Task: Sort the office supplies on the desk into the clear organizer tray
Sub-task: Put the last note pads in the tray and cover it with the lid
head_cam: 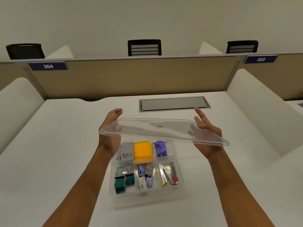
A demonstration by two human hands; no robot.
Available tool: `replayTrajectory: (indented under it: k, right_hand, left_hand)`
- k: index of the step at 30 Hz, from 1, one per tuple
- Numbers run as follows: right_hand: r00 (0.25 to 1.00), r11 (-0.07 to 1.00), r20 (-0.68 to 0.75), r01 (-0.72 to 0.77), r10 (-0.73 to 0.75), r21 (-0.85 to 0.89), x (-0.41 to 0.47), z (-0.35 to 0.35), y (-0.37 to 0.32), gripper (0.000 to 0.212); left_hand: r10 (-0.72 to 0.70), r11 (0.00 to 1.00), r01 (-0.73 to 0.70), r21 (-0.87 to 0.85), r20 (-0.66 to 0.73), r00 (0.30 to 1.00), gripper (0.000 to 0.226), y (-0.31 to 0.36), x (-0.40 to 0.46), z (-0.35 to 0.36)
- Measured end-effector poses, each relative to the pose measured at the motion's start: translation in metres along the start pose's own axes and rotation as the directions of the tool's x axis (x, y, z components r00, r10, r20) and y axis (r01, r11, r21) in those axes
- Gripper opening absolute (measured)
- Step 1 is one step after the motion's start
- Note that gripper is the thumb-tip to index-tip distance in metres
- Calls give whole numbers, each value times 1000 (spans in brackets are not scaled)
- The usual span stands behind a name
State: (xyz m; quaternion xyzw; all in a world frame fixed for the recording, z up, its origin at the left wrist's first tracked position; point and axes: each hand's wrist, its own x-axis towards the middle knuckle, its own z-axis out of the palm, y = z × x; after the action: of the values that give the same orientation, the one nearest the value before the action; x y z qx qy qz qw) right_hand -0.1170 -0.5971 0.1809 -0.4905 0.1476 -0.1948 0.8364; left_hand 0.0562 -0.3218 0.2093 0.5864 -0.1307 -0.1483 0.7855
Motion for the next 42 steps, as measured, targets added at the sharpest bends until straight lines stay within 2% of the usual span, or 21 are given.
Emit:
replayTrajectory:
  k: [2,4,7,9,10,12,14,16,18,21,23,29,37,42]
  right_hand:
    - [999,997,37,-13,16,-77,3,-6,4,78]
    - [998,988,55,-17,26,-151,6,-12,9,93]
    - [991,992,127,-38,53,-122,6,-19,22,110]
    - [972,991,197,-114,126,-71,3,-24,32,119]
    - [959,984,226,-151,168,-91,2,-27,37,119]
    - [940,954,240,-183,241,-239,-1,-32,47,114]
    - [944,894,184,-178,273,-411,-6,-32,58,106]
    - [960,824,129,-138,247,-549,-10,-27,69,94]
    - [969,752,103,-106,226,-650,-13,-20,80,85]
    - [978,661,54,-96,203,-744,-17,-11,95,84]
    - [982,652,30,-99,185,-751,-17,-8,102,82]
    - [980,722,-36,-169,195,-671,-13,-7,109,84]
    - [973,766,-71,-216,218,-606,-16,-8,119,70]
    - [961,727,-154,-274,229,-630,-18,-15,123,83]
  left_hand:
    - [-79,992,85,-91,78,994,34,1,-2,-11]
    - [-178,963,202,-178,141,974,50,-4,-7,-24]
    - [-242,945,284,-160,238,941,74,-19,-14,-43]
    - [-256,948,296,-117,272,928,77,-30,-17,-53]
    - [-264,951,297,-86,271,925,76,-35,-18,-58]
    - [-288,953,301,-18,251,924,69,-44,-21,-66]
    - [-284,956,259,137,213,935,56,-54,-27,-74]
    - [-253,926,195,322,149,956,49,-65,-33,-78]
    - [-216,906,178,383,58,975,49,-76,-39,-79]
    - [-198,867,203,455,-60,978,48,-93,-46,-80]
    - [-198,842,225,491,-107,974,48,-101,-48,-81]
    - [-228,836,307,454,-222,948,46,-113,-52,-84]
    - [-258,810,338,479,-226,939,45,-119,-54,-90]
    - [-263,795,347,498,-233,936,47,-123,-54,-88]
